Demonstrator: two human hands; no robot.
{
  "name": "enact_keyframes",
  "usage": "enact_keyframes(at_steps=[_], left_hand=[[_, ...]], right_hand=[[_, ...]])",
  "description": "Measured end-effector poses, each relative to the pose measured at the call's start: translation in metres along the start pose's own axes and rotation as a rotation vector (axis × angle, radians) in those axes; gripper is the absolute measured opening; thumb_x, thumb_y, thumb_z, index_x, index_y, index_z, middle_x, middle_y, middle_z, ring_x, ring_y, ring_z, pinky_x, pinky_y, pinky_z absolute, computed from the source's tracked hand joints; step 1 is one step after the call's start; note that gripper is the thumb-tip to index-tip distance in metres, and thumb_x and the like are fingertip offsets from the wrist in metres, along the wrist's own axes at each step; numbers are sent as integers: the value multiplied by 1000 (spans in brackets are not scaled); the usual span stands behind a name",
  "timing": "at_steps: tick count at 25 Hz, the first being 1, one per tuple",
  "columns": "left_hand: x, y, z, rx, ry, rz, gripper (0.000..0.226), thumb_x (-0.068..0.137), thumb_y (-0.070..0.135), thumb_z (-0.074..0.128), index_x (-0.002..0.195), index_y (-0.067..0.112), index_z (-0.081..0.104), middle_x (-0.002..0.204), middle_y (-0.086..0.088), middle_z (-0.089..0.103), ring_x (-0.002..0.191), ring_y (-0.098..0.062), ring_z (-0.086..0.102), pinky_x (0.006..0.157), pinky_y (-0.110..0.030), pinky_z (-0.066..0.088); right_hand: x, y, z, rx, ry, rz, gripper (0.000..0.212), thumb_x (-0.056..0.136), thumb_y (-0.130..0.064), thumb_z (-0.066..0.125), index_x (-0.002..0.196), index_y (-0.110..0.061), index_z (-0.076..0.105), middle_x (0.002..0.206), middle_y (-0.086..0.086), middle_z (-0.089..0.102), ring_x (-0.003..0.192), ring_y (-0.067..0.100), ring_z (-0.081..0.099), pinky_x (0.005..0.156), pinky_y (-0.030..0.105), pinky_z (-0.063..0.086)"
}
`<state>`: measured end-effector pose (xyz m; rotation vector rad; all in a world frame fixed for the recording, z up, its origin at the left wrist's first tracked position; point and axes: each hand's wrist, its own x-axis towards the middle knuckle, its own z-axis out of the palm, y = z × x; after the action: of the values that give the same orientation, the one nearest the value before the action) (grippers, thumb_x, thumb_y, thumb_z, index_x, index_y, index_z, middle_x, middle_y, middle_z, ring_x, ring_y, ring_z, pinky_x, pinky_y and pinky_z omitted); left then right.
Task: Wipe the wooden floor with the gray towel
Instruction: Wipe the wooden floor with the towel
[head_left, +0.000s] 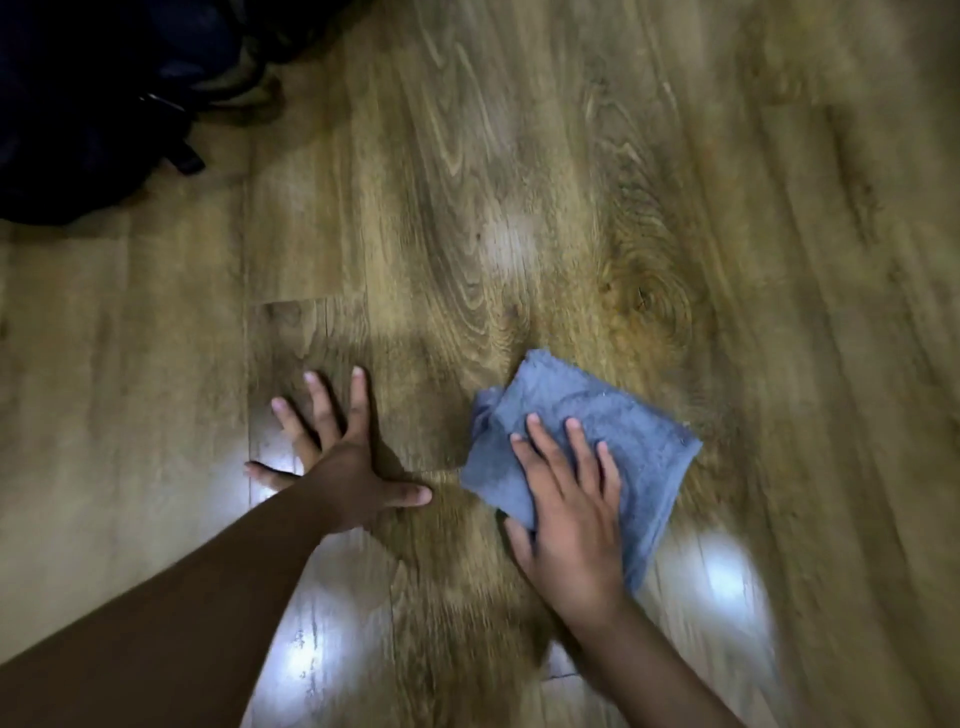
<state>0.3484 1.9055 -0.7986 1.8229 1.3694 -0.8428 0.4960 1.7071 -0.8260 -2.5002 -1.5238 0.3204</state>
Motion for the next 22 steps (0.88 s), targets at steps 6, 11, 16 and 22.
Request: enact_keyframes(at_steps=[6, 11, 16, 22], left_hand=[[6, -3, 3, -19, 17, -2, 163, 42, 75, 88, 125, 61, -52, 131, 13, -69, 113, -25, -68, 95, -87, -11], [10, -2, 6, -13, 28, 5, 164, 45, 73, 88, 128, 54, -53, 132, 9, -69, 113, -25, -70, 81, -85, -24], [10, -2, 7, -28, 21, 8, 161, 50, 74, 86, 128, 53, -53, 131, 9, -70, 114, -28, -70, 85, -86, -21], [3, 0, 4, -31, 30, -1, 163, 51, 76, 84, 125, 44, -58, 127, 8, -72, 119, -33, -64, 89, -88, -15]], right_hand=[[97, -6, -10, 29, 54, 168, 74, 77, -39, 64, 147, -24, 44, 160, -5, 33, 149, 31, 22, 117, 56, 17], [235, -46, -8, 70, 82, 300, 73, 84, -36, 63, 151, -25, 35, 163, -6, 27, 150, 35, 16, 119, 58, 9], [225, -95, 5, 39, 34, -87, 76, 83, -37, 64, 152, -25, 35, 162, -7, 30, 151, 31, 16, 121, 53, 8], [160, -91, 14, 110, 44, -129, 75, 81, -31, 68, 150, -24, 39, 161, -7, 31, 153, 27, 12, 123, 50, 2]])
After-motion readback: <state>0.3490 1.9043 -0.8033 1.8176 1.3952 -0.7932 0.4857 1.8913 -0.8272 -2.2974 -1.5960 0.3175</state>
